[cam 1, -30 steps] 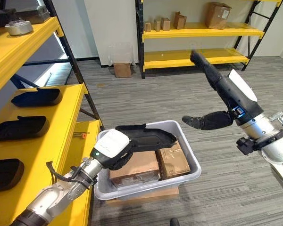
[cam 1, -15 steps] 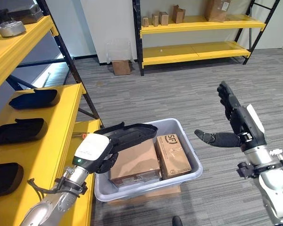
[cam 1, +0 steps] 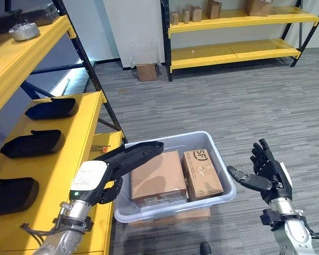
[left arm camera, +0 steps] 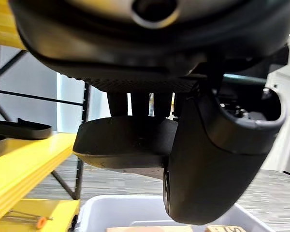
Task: Move parts from the plastic box to the shelf.
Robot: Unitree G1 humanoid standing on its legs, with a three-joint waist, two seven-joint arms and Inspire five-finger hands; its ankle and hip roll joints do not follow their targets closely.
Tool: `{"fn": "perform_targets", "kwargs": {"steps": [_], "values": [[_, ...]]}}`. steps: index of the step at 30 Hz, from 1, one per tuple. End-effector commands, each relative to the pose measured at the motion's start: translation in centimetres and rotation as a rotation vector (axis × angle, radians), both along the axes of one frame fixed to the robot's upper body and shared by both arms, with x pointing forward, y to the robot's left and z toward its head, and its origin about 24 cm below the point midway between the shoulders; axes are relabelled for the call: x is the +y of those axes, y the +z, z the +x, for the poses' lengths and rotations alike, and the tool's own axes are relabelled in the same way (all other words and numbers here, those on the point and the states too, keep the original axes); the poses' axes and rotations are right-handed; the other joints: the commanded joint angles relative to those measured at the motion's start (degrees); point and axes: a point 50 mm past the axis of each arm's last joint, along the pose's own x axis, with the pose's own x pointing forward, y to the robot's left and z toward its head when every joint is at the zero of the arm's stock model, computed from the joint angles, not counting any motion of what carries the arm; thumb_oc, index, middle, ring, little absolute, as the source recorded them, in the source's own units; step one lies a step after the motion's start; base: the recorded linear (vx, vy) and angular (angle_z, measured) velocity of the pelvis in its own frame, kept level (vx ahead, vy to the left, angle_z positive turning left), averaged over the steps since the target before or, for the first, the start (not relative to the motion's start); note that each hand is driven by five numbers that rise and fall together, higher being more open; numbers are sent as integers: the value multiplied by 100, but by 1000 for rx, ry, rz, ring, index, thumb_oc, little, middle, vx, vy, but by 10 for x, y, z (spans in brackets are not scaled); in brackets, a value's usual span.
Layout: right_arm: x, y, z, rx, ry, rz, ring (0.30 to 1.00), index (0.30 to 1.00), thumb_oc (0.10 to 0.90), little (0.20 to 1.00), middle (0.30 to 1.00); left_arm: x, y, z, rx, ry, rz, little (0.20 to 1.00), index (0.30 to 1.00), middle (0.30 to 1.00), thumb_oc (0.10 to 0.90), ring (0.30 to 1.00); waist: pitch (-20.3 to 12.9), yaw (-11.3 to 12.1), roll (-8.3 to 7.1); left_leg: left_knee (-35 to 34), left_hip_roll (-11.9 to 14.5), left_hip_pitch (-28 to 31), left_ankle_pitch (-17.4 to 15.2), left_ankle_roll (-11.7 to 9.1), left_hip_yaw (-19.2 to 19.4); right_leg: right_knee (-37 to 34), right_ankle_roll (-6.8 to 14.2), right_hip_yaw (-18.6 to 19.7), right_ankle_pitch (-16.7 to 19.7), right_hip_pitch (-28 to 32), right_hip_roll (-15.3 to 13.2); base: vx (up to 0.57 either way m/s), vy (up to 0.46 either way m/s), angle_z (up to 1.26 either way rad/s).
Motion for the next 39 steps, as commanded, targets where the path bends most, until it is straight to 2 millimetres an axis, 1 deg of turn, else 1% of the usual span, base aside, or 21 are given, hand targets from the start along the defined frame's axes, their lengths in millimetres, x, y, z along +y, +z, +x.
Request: {"fn": "perform_targets", "kwargs": {"steps": [1,2,5,6,7,8,9,10,11,12,14,15,16,17,18,20,22,24,26,29,39], "values": [[8,63,25,-331,85,-6,1000,1000,900,1000,1000,13,71,17,-413,57,-19,300,300,300,400,300,141,130,-132,-42,668,87,458,-196,-110,1088,-236,-134,-957,-295,239,-96,-182,-2],[12,64,27,-339,102,30,1000,1000,900,1000,1000,14,72,16,-419,68,-22,300,300,300,400,300,181,184,-132,-42,702,13,611,-222,-164,1093,-284,-181,-967,-329,276,-126,-227,4],[16,67,31,-356,106,55,1000,1000,900,1000,1000,12,71,17,-429,75,-39,300,300,300,400,300,284,273,-166,-42,641,-279,913,-242,-303,962,-388,-364,-942,-335,279,-113,-156,20],[17,66,31,-356,108,77,1000,1000,900,1000,1000,11,71,18,-432,71,-44,300,300,300,400,300,317,299,-174,-42,616,-342,954,-238,-277,934,-411,-400,-936,-334,272,-142,-140,45],[17,66,31,-358,107,90,1000,1000,900,1000,1000,9,71,20,-438,60,-52,300,300,300,400,300,373,292,-200,-42,539,-459,996,-198,-134,864,-429,-550,-917,-290,213,-116,-107,62],[17,67,31,-359,105,86,1000,1000,900,1000,1000,7,72,21,-440,53,-54,300,300,300,400,300,404,286,-214,-42,460,-479,941,-166,-51,847,-435,-627,-945,-275,180,-152,-122,99],[17,67,32,-362,101,94,1000,1000,900,1000,1000,5,74,23,-448,41,-55,300,300,300,400,300,452,264,-243,-5,367,-478,853,-121,170,781,-441,-791,-911,-256,107,-140,-139,118],[16,65,30,-348,93,75,1000,1000,900,1000,1000,3,75,24,-453,23,-56,300,300,300,400,300,457,272,-260,81,168,-377,597,-50,135,648,-431,-894,-843,-234,74,-110,-110,116],[16,65,30,-348,92,75,1000,1000,900,1000,1000,3,75,24,-452,23,-56,300,300,300,400,300,463,261,-263,106,162,-382,578,-45,123,632,-425,-905,-839,-214,67,-65,-83,88],[16,65,30,-343,92,68,1000,1000,900,1000,1000,2,76,23,-457,21,-58,300,300,300,400,300,449,256,-280,239,25,-363,376,3,74,564,-424,-957,-782,-189,41,-37,-42,56],[15,64,28,-336,95,69,1000,1000,900,1000,1000,0,78,25,-467,12,-71,300,300,300,400,300,421,206,-336,678,-197,-337,-66,111,257,416,-412,-1129,-691,-162,-54,-20,-68,59],[15,64,27,-335,92,71,1000,1000,900,1000,1000,-2,80,26,-472,5,-74,300,300,300,400,300,378,172,-340,833,-247,-235,-365,83,367,330,-375,-1196,-755,-100,-73,12,-58,63],[14,63,26,-336,86,80,1000,1000,900,1000,1000,-2,81,26,-481,5,-78,300,300,300,400,300,358,132,-352,978,-271,-158,-529,76,530,214,-358,-1333,-700,-77,-86,37,-26,46],[14,62,25,-330,83,83,1000,1000,900,1000,1000,-3,81,25,-486,4,-82,300,300,300,400,300,329,116,-341,926,-306,-54,-649,66,543,122,-328,-1403,-672,-43,-80,5,8,63],[13,62,25,-328,78,79,1000,1000,900,1000,1000,-3,81,25,-493,6,-88,300,300,300,400,300,297,95,-353,965,-304,48,-700,49,549,65,-300,-1448,-627,3,-86,46,50,75],[14,62,24,-329,90,108,1000,1000,900,1000,1000,-4,83,24,-507,6,-99,300,300,300,400,300,274,48,-349,943,-241,280,-668,19,571,11,-271,-1563,-565,108,-104,54,77,52],[12,58,22,-309,104,132,1000,1000,900,1000,1000,-6,82,24,-501,-4,-111,300,300,300,400,300,213,-1,-326,681,-302,457,-681,43,640,33,-244,-1705,-592,198,-108,67,93,18],[10,56,19,-294,112,145,1000,1000,900,1000,1000,-6,81,23,-491,-2,-109,300,300,300,400,300,152,-13,-302,337,-374,503,-673,82,728,48,-212,-1720,-584,270,-111,94,125,28],[10,51,16,-271,113,166,1000,1000,900,1000,1000,-6,79,22,-477,-3,-103,300,300,300,400,300,81,51,-294,74,-477,594,-639,135,709,70,-187,-1710,-572,373,-153,107,188,16],[11,49,15,-260,128,181,1000,1000,900,1000,1000,-4,80,20,-480,3,-102,300,300,300,400,300,59,134,-328,-8,-556,615,-624,190,713,144,-150,-1773,-553,400,-250,45,147,6],[13,46,17,-233,122,142,1000,1000,900,1000,1000,0,78,17,-467,26,-105,300,300,300,400,300,-40,325,-392,-42,-775,566,-780,354,394,328,-15,-2006,-525,456,-489,-12,82,15]]}}
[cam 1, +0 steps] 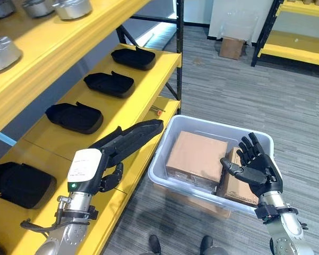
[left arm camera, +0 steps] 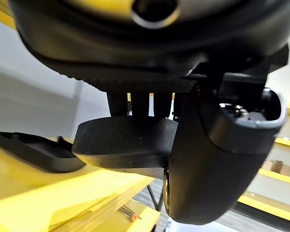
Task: Move parts from the plastic box to the shelf.
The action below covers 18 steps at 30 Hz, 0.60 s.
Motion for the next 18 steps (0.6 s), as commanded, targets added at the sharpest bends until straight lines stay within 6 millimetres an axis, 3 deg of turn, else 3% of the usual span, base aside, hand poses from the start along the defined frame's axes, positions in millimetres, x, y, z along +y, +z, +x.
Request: {"fn": "perform_targets", "kwargs": {"steps": [1,2,4,10,13,14,18], "values": [[2,36,9,-199,20,-39,1000,1000,900,1000,1000,11,60,7,-334,25,-3,300,300,300,400,300,-444,5,-222,-40,-124,541,-769,-117,180,-92,144,261,-203,68,-72,-40,56,15],[7,-26,-11,122,41,140,1000,1000,900,1000,1000,3,37,31,-123,-26,-7,300,300,300,400,300,-383,-167,-417,53,354,539,-373,-254,-526,233,107,2114,-548,-100,452,-57,-18,10],[8,-24,-9,117,51,133,1000,1000,900,1000,1000,4,37,30,-119,-22,-8,300,300,300,400,300,-337,-141,-436,153,390,471,-352,-282,-578,245,80,2075,-567,-93,480,-87,-101,48],[7,-15,-3,75,76,124,1000,1000,900,1000,1000,5,40,28,-128,-20,4,300,300,300,400,300,-1,50,-465,779,426,-334,-83,-426,-979,277,-124,1465,-653,-103,469,-143,-113,67],[3,-13,-3,69,52,101,1000,1000,900,1000,1000,5,41,30,-143,-12,-8,300,300,300,400,300,40,19,-460,877,617,-424,-58,-448,-675,358,-145,1039,-704,-115,305,-48,17,89],[1,-14,-5,72,37,91,1000,1000,900,1000,1000,7,40,28,-145,8,-12,300,300,300,400,300,-4,-9,-418,656,873,-295,133,-515,-390,346,-121,794,-709,-51,225,30,52,72],[0,-13,-7,72,21,96,1000,1000,900,1000,1000,9,39,27,-149,30,-15,300,300,300,400,300,-79,-60,-322,230,1134,-129,349,-699,-2,305,-53,556,-850,144,143,123,96,87]]}}
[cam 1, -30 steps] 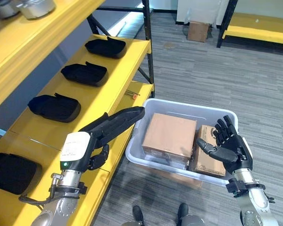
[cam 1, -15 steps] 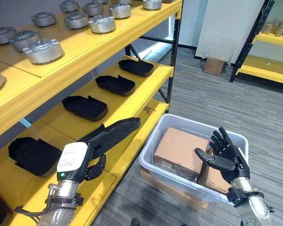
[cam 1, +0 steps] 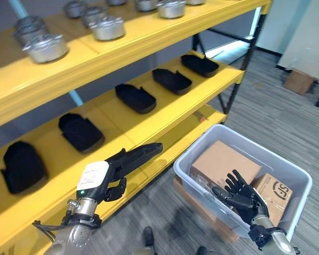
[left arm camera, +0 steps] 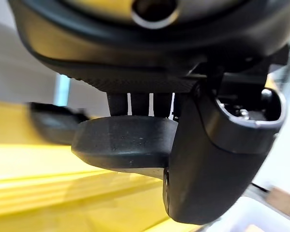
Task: Move parts from the plastic box to the shelf.
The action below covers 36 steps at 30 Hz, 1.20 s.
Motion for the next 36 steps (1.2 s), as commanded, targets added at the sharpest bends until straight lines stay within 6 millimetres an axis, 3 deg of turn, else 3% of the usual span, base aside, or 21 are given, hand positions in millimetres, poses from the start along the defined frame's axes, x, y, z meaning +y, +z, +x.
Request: {"fn": "perform_targets", "kwargs": {"steps": [1,5,10,16,18,19,21,23,26,27,28,29,30,31,32,33,34,36], "values": [[-8,49,24,-281,-25,-23,1000,1000,900,1000,1000,11,68,22,-358,23,29,300,300,300,400,300,-380,-131,150,-637,549,441,480,-574,177,48,237,211,-459,-3,147,134,142,88],[-6,49,24,-282,-23,-24,1000,1000,900,1000,1000,12,69,21,-365,21,31,300,300,300,400,300,-424,-35,201,-627,439,410,478,-564,191,-20,282,75,-407,171,2,143,160,45],[-3,48,23,-280,-13,-39,1000,1000,900,1000,1000,18,69,15,-364,42,33,300,300,300,400,300,-428,128,86,-298,219,262,218,-441,226,-170,433,-90,-262,459,-289,139,167,19],[5,53,32,-312,6,-74,1000,1000,900,1000,1000,33,83,7,-426,105,80,300,300,300,400,300,-490,418,-153,170,-311,-171,-323,-125,136,-267,812,-195,327,465,-813,116,223,1],[5,53,33,-313,6,-73,1000,1000,900,1000,1000,34,83,7,-427,106,81,300,300,300,400,300,-503,405,-166,199,-328,-202,-345,-110,128,-270,829,-205,338,455,-830,78,196,21],[7,56,36,-332,7,-84,1000,1000,900,1000,1000,37,87,6,-449,126,89,300,300,300,400,300,-536,472,-199,240,-574,-255,-538,51,47,-170,951,-237,639,422,-1057,142,335,24],[10,56,37,-338,3,-76,1000,1000,900,1000,1000,37,89,7,-466,131,89,300,300,300,400,300,-537,460,-205,178,-783,-189,-655,211,5,114,1024,-144,984,311,-1270,136,352,15],[11,59,40,-352,11,-88,1000,1000,900,1000,1000,36,92,8,-479,124,83,300,300,300,400,300,-500,399,-144,66,-929,-93,-691,363,-76,558,959,161,1066,63,-1317,99,285,33],[14,60,41,-357,25,-85,1000,1000,900,1000,1000,36,95,8,-492,125,81,300,300,300,400,300,-444,350,-44,-122,-998,106,-708,478,-72,1096,826,560,827,-275,-1174,87,224,31],[14,59,41,-355,25,-89,1000,1000,900,1000,1000,36,94,8,-487,123,77,300,300,300,400,300,-418,270,-3,-176,-1039,210,-715,529,-158,1236,733,807,615,-457,-904,50,72,3],[14,59,41,-355,26,-90,1000,1000,900,1000,1000,36,94,8,-487,124,76,300,300,300,400,300,-418,289,5,-198,-1022,223,-716,519,-137,1313,713,842,563,-506,-898,78,181,3],[13,60,41,-357,28,-91,1000,1000,900,1000,1000,34,96,8,-494,119,64,300,300,300,400,300,-338,182,91,-274,-1003,361,-579,570,-202,1431,460,1119,-13,-886,-218,64,98,-2],[12,60,40,-357,28,-95,1000,1000,900,1000,1000,34,96,7,-495,120,59,300,300,300,400,300,-305,151,99,-316,-1009,453,-567,555,-235,1460,368,1242,-231,-997,65,66,110,0],[12,60,40,-357,28,-95,1000,1000,900,1000,1000,34,96,7,-495,120,59,300,300,300,400,300,-303,152,98,-319,-1009,458,-567,555,-233,1464,368,1244,-233,-997,65,110,39,7],[10,60,38,-358,25,-93,1000,1000,900,1000,1000,33,96,7,-494,123,47,300,300,300,400,300,-266,56,34,-394,-1122,586,-538,548,-317,1255,288,1466,-400,-1098,595,77,42,18],[9,60,37,-354,20,-91,1000,1000,900,1000,1000,31,97,7,-495,113,43,300,300,300,400,300,-266,-30,20,-431,-1177,614,-501,542,-408,1026,241,1763,-382,-1092,843,127,67,47],[7,60,33,-354,21,-100,1000,1000,900,1000,1000,27,98,8,-504,97,19,300,300,300,400,300,-271,-116,-34,-436,-1291,677,-532,544,-530,681,188,2208,-302,-1009,1046,42,32,52],[7,59,31,-344,18,-101,1000,1000,900,1000,1000,26,98,8,-508,94,12,300,300,300,400,300,-282,-109,-48,-433,-1314,647,-507,538,-533,483,159,2263,-172,-972,1076,5,-2,69]]}}
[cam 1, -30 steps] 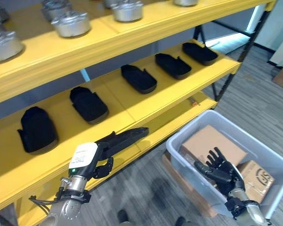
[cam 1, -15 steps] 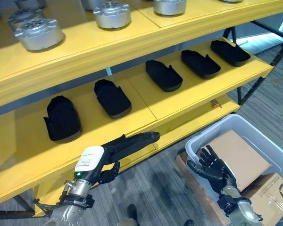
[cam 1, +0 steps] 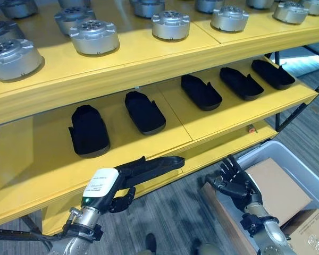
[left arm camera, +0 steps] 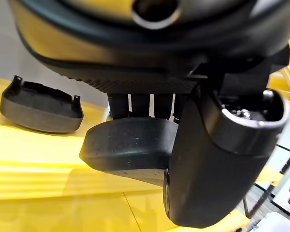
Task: Move parts from the plastic box to the shelf.
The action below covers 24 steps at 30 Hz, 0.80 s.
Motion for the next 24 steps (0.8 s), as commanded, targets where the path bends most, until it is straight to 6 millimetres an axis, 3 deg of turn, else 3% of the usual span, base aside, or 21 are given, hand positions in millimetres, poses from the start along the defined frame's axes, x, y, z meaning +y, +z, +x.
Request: {"fn": "perform_targets", "kwargs": {"steps": [1,4,10,24], "values": [[-9,41,16,-230,2,-84,1000,1000,900,1000,1000,44,97,32,-546,249,-14,300,300,300,400,300,-112,121,-44,51,-460,433,-577,116,311,-608,297,-334,114,294,71,-3,-19,38],[-11,39,13,-216,-4,-90,1000,1000,900,1000,1000,38,101,31,-575,225,-39,300,300,300,400,300,-205,79,-21,-110,-464,567,-526,105,302,-815,353,-229,213,460,131,2,-70,2],[-15,36,10,-195,-28,-101,1000,1000,900,1000,1000,34,107,28,-612,218,-85,300,300,300,400,300,-389,72,1,-141,-439,713,-514,62,325,-1262,308,-384,262,859,87,13,-63,-1],[-10,46,15,-245,-12,-101,1000,1000,900,1000,1000,26,141,25,-801,166,-122,300,300,300,400,300,-397,83,-8,212,-329,635,-535,-122,196,-1668,197,-558,367,1176,81,-51,-75,12]]}}
